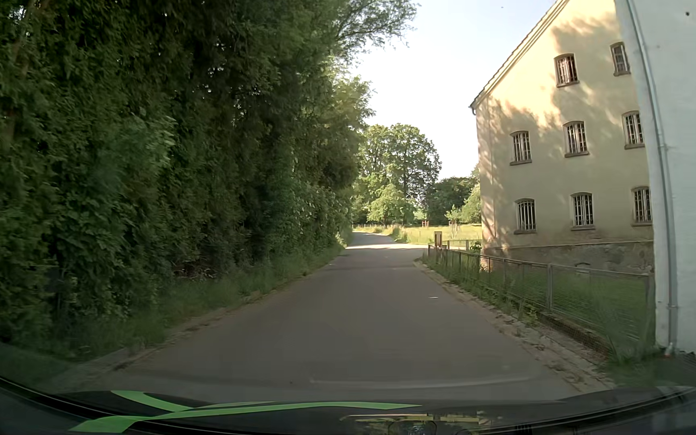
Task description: Follow the waypoints while adhering to traffic rules and regulations
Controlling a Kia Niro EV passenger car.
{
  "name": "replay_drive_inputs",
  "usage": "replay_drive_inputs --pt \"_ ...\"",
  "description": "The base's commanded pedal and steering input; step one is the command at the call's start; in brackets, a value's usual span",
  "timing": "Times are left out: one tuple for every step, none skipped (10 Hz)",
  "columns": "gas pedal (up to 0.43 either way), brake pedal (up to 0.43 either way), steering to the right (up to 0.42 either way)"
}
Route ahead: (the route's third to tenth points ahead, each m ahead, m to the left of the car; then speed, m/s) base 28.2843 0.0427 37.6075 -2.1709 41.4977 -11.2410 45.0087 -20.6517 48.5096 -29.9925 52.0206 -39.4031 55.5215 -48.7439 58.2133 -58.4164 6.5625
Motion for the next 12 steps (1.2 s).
replay_drive_inputs --pt "0.098 0.0 0.005" --pt "0.098 0.0 0.002" --pt "0.098 0.0 -0.001" --pt "0.098 0.0 -0.004" --pt "0.098 0.0 -0.006" --pt "0.098 0.0 -0.011" --pt "0.098 0.0 -0.014" --pt "0.098 0.0 -0.013" --pt "0.098 0.0 -0.008" --pt "0.098 0.0 -0.003" --pt "0.098 0.0 -0.003" --pt "0.098 0.0 -0.003"
